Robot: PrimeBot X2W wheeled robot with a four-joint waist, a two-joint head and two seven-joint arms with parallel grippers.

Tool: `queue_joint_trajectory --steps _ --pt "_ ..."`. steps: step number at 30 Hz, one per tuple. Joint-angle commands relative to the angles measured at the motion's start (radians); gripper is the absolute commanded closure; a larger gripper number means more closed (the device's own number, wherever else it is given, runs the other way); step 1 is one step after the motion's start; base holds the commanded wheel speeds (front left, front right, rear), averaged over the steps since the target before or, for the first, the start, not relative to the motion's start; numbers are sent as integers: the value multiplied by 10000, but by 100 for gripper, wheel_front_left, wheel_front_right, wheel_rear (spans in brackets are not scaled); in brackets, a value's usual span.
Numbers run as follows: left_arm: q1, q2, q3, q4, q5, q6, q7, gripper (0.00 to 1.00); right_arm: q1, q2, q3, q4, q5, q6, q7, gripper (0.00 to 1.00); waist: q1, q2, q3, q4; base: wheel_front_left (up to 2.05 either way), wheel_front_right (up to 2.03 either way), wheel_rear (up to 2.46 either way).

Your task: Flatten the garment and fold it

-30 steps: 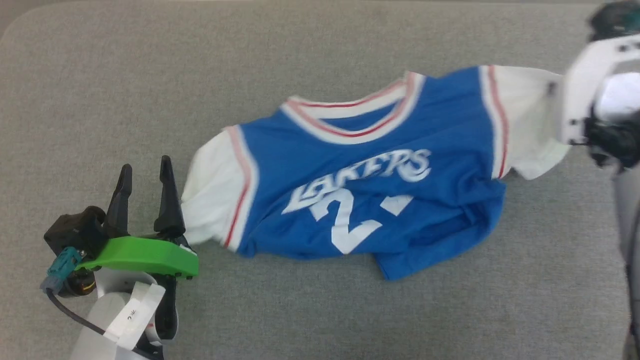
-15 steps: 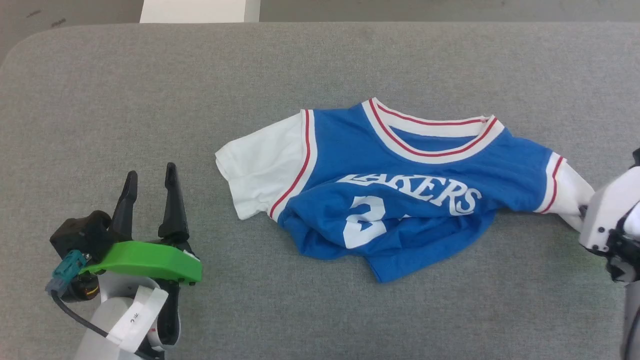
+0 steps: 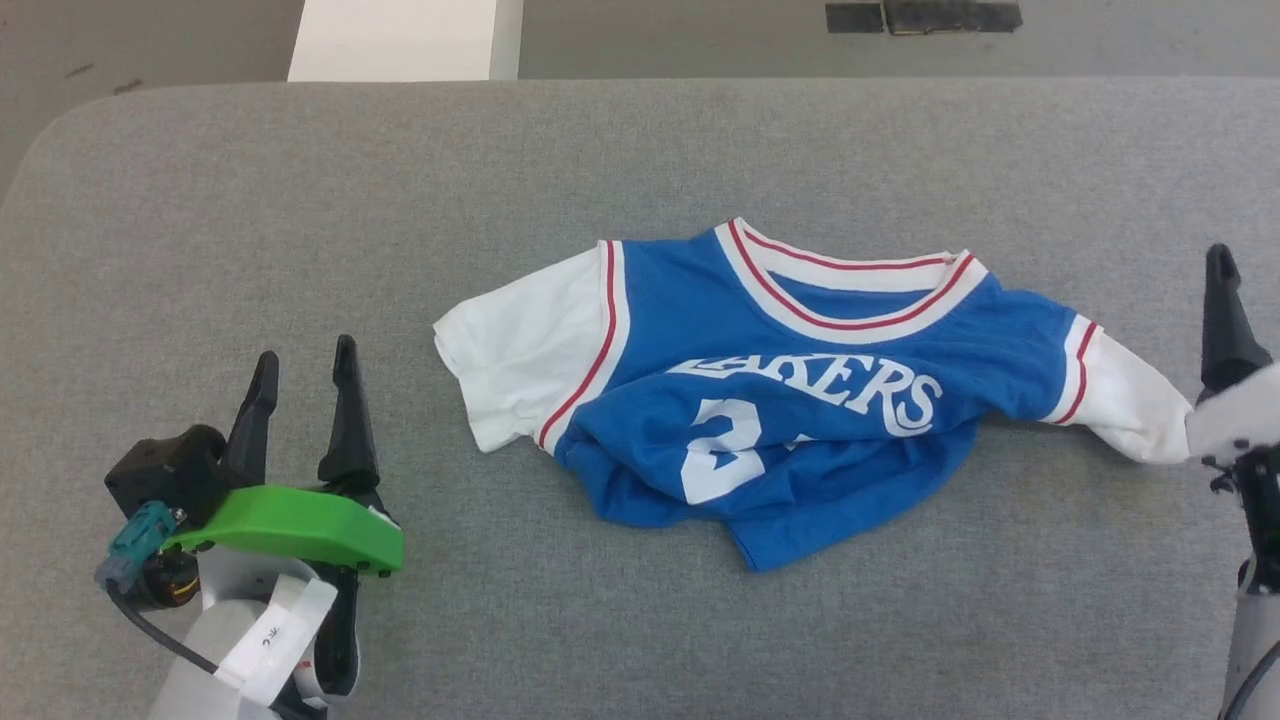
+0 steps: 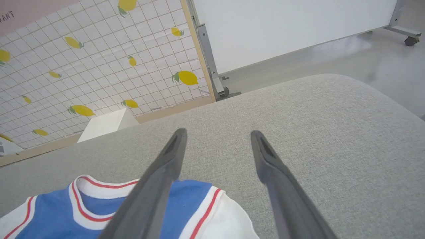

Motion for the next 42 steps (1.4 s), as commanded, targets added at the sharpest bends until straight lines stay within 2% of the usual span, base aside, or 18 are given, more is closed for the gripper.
queue_joint_trajectory --steps 1,4,8,13,21,26,31,33,39,40,42 --pt "85 45 -15 -32 5 73 25 0 263 58 -11 -100 139 -11 -398 0 1 0 -25 -29 0 0 0" --pt "101 63 -2 -28 -13 105 30 0 607 106 49 -96 274 -11 -1123 0 1 0 -39 -80 0 0 0" --pt "-28 60 -88 56 43 213 194 0 801 124 200 108 396 -11 -1454 0 1 0 -33 -143 0 0 0" --pt "-1068 187 -396 610 73 153 1104 0 757 128 309 309 498 -11 -1584 0 1 0 76 -154 0 0 0" --pt "-4342 431 -1279 2886 80 -96 4408 0 534 130 605 394 544 -11 -1612 0 1 0 575 -359 0 0 0" --pt "-5858 559 -1890 4457 103 123 7397 0 511 130 644 426 513 -11 -1670 0 1 0 894 -623 0 0 0" --pt "-6513 688 -2500 5197 129 260 10016 0 512 131 614 424 516 -11 -1766 0 1 0 1126 -778 0 0 0" --pt "-6566 734 -2648 5356 110 256 10621 0 506 131 622 440 545 -11 -1811 0 1 0 1186 -822 0 0 0" --pt "-6314 759 -2985 5654 88 230 11409 0 466 131 662 532 621 -11 -1908 0 1 0 1344 -894 0 0 0" --pt "-6145 633 -2954 5604 -172 194 11659 100 432 131 610 579 590 -11 -1965 0 1 0 1415 -830 0 0 0" --pt "-6112 600 -2910 5421 -223 154 11439 100 421 131 552 619 529 -11 -2006 0 1 0 1406 -739 0 0 0"
